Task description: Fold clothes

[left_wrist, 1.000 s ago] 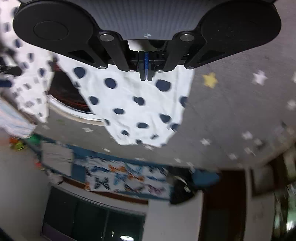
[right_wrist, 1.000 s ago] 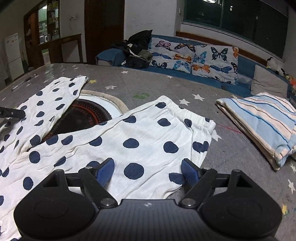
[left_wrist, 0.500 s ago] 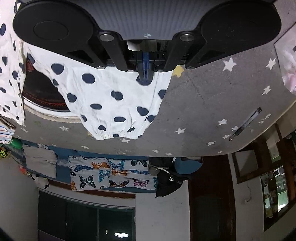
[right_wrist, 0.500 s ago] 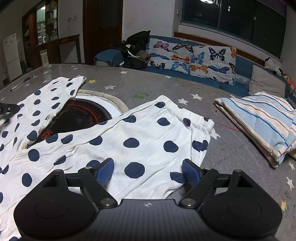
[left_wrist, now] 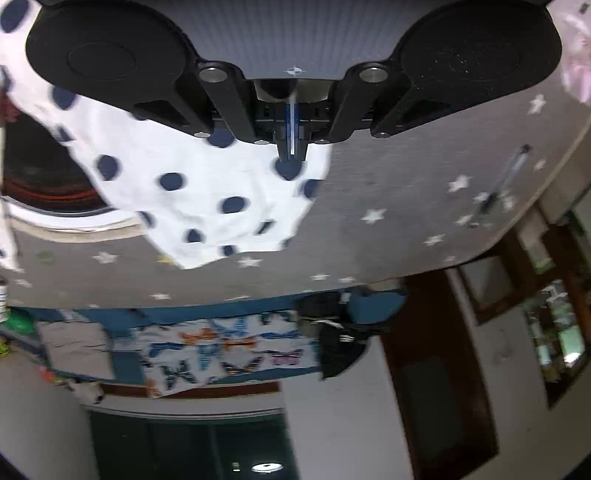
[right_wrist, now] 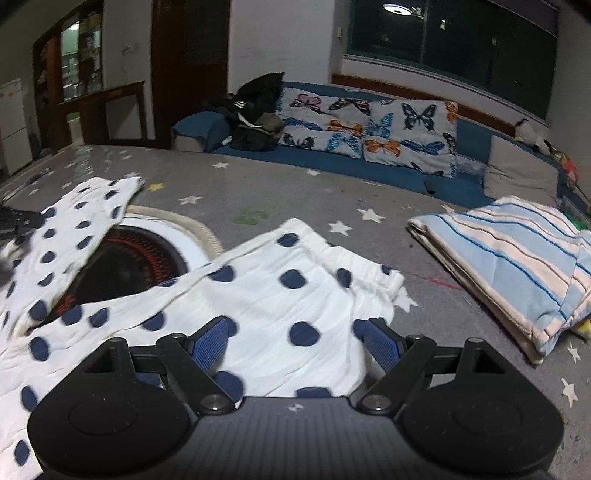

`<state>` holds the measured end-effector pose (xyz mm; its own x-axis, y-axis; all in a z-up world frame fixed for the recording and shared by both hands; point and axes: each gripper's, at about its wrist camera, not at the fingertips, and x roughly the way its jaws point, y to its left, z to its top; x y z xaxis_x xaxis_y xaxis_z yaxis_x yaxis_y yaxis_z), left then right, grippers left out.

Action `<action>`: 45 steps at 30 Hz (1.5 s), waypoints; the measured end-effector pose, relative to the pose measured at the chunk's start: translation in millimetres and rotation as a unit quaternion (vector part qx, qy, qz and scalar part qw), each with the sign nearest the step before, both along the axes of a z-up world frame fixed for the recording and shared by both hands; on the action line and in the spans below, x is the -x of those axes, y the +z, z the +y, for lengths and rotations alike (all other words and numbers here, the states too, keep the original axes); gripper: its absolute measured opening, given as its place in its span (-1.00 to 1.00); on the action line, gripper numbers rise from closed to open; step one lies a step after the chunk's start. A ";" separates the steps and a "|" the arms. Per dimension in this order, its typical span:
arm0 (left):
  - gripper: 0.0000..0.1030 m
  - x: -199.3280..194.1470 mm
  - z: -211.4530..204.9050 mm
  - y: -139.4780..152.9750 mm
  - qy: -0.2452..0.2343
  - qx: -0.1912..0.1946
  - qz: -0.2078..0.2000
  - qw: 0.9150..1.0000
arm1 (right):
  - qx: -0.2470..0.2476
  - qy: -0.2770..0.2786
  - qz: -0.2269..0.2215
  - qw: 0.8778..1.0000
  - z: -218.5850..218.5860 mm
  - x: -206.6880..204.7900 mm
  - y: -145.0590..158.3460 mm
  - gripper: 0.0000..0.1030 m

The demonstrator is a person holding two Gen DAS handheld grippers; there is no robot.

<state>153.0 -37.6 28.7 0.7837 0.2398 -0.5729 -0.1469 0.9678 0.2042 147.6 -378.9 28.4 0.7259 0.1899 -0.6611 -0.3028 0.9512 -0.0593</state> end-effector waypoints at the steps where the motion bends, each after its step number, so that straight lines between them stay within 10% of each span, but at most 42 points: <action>1: -0.97 0.1 4.2 -0.8 0.012 0.003 -0.002 1.000 | 0.001 -0.005 0.002 1.000 -2.8 -1.7 -2.5 0.61; 12: -0.89 20.5 8.6 16.3 -0.008 0.009 0.000 1.000 | -0.027 -0.035 0.010 0.999 -26.4 -2.4 -1.5 0.62; 16: -0.42 64.6 -21.7 30.6 -0.102 0.028 0.008 0.994 | -0.020 -0.034 0.006 0.999 -29.9 4.8 7.0 0.62; 25: 0.03 193.7 -117.1 41.1 -0.341 0.081 0.065 0.934 | -0.003 -0.053 0.004 0.999 -45.6 23.5 18.4 0.62; 33: 0.28 262.7 -163.5 42.2 -0.438 0.095 0.082 0.890 | 0.002 -0.062 0.014 0.998 -57.4 36.6 16.0 0.62; 45: 0.14 288.3 -188.8 20.1 -0.425 0.035 0.091 0.900 | -0.034 -0.047 0.025 0.998 -62.2 34.7 9.6 0.55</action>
